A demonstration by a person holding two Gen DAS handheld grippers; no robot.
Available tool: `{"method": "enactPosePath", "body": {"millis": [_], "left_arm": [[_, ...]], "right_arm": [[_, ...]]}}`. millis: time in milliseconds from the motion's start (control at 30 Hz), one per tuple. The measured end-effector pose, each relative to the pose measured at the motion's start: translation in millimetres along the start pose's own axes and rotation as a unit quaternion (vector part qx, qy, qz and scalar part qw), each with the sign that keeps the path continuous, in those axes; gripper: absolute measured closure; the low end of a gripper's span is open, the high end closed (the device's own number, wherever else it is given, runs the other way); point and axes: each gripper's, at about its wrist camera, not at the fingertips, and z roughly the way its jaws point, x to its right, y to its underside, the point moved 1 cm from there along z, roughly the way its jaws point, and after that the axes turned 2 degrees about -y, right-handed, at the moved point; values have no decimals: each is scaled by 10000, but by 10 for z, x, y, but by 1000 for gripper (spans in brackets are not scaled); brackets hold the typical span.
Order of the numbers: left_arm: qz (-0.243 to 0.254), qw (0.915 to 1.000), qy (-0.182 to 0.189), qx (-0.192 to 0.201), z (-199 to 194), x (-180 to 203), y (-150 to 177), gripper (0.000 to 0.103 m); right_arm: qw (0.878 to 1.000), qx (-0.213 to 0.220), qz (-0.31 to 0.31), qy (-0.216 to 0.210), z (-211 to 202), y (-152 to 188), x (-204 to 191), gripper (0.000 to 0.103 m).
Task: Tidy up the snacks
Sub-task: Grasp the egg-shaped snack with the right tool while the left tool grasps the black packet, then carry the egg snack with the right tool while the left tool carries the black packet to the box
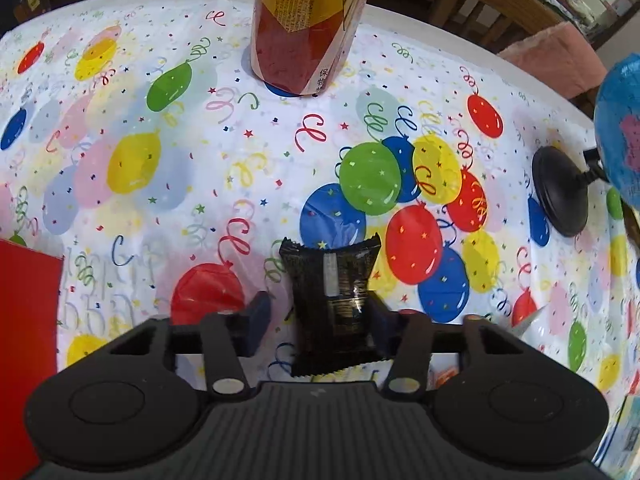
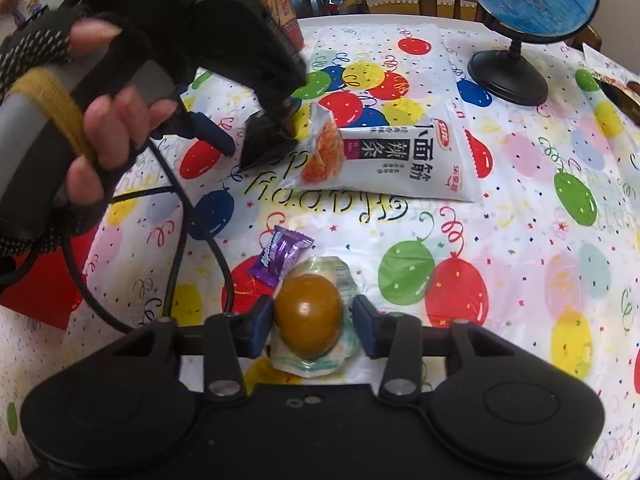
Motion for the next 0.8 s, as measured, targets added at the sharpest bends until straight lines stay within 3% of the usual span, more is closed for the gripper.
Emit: {"method": "enactPosePath", "body": {"millis": [67, 167, 400, 800], "left_arm": [[36, 10000, -11, -11, -19, -27, 25, 70], [13, 10000, 32, -53, -54, -89, 79, 72], [-60, 9999, 23, -106, -197, -284, 300, 72], [18, 9996, 264, -44, -802, -522, 792, 72]], "right_arm": [[9999, 17, 139, -42, -12, 11, 31, 63], [9995, -4, 301, -57, -40, 33, 54, 64], [9984, -52, 527, -179, -176, 191, 11, 64], [9963, 411, 705, -270, -765, 300, -130, 64]]}}
